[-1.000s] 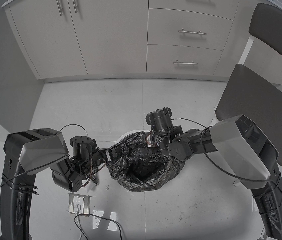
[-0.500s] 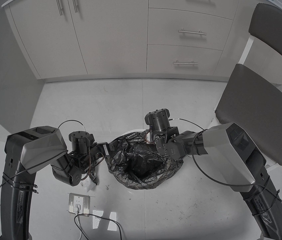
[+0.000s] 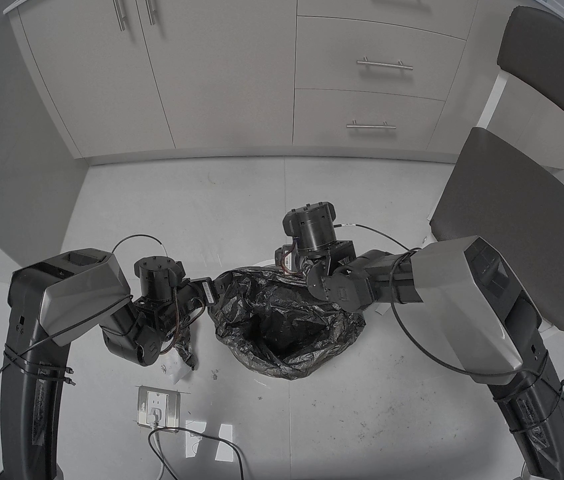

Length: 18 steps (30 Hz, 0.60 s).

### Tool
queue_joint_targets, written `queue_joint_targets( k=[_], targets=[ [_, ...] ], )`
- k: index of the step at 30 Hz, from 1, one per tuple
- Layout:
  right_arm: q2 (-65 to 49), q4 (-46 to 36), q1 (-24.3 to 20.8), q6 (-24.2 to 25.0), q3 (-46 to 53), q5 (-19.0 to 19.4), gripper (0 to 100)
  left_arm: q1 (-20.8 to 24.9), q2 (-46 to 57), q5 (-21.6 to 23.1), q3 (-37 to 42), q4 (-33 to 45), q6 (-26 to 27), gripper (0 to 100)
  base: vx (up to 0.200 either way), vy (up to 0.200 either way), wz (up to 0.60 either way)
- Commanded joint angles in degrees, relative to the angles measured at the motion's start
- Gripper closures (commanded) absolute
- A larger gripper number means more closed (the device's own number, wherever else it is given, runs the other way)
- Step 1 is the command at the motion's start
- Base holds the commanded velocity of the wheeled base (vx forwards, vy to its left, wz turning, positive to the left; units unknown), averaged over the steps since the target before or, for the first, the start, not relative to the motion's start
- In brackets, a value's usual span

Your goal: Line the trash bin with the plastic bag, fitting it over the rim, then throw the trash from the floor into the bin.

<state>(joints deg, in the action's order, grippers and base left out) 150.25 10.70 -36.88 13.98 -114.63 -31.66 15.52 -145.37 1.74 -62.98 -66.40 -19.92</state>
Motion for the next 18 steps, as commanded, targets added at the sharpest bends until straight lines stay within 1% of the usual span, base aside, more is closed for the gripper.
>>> queue_joint_targets(
  k=[1,2,3,5,13,18],
  targets=[
    [-2.50,-2.27,-2.15,1.49,0.04,0.02,0,0.04,0.09,0.01,-0.04,-0.04,-0.03,0,0.000,0.000,0.00],
    [-2.50,-2.27,-2.15,1.49,0.04,0.02,0,0.04,0.09,0.01,-0.04,-0.04,-0.03,0,0.000,0.000,0.00],
    [-2.33,-4.38,-3.20,3.42,0.04,0.02,0,0.04,0.00,0.01,-0.13,-0.04,-0.03,0,0.000,0.000,0.00],
    [-1.80,-5.96,-3.82,4.47,0.04,0.11,0,0.04,-0.09,0.01,-0.22,-0.04,-0.03,0,0.000,0.000,0.00],
    [0.75,-7.72,-3.99,4.74,0.04,0.11,0,-0.40,-0.26,0.01,-1.18,0.31,-0.56,0,0.000,0.000,0.00],
    [1.10,-8.42,-3.20,4.65,0.04,0.11,0,-0.75,-0.17,0.10,-1.27,0.31,-0.56,0,0.000,0.000,0.00]
  ],
)
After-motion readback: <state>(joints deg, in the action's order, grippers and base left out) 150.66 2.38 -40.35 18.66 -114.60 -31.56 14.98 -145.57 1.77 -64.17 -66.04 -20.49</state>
